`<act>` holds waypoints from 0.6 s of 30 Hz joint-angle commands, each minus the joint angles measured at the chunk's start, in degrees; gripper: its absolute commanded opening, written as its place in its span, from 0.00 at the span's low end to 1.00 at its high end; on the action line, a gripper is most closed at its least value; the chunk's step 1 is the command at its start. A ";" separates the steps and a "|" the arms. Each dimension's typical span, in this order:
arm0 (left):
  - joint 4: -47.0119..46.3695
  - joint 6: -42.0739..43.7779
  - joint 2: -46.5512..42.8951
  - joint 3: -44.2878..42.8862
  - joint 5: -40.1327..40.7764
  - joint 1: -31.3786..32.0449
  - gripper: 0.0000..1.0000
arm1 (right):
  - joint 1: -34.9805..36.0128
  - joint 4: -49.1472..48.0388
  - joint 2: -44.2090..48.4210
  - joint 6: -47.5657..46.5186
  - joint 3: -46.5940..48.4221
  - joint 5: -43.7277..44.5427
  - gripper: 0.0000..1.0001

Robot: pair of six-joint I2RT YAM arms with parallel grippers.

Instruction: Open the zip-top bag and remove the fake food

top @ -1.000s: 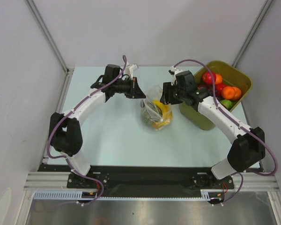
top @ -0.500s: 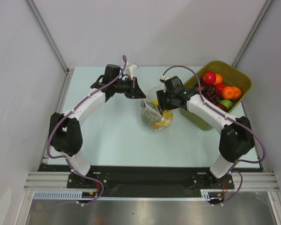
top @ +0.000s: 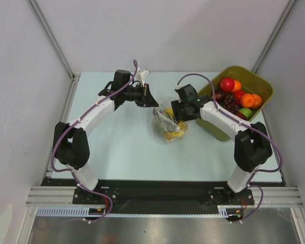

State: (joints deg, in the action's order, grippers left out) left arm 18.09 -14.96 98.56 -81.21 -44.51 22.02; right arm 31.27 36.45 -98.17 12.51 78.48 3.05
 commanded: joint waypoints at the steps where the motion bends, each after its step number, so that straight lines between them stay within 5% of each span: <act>1: -1.65 0.98 -2.94 -0.44 -1.54 0.30 0.00 | -0.15 2.49 -1.49 1.02 1.77 3.44 0.61; 6: -1.65 0.99 -3.03 -0.53 -1.72 0.30 0.00 | -0.07 3.28 -2.02 1.11 1.15 5.65 0.48; 16: -1.83 0.72 -3.11 -0.35 -1.89 0.22 0.00 | 0.64 1.79 -2.99 2.16 0.18 3.55 0.01; 18: -1.91 0.72 -3.03 -0.18 -2.07 0.30 0.00 | 0.81 1.35 -2.64 2.52 0.27 3.19 0.00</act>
State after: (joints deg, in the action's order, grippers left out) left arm 18.11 -14.94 98.56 -81.21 -45.21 22.31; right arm 31.68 37.80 -100.57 14.50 78.46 6.13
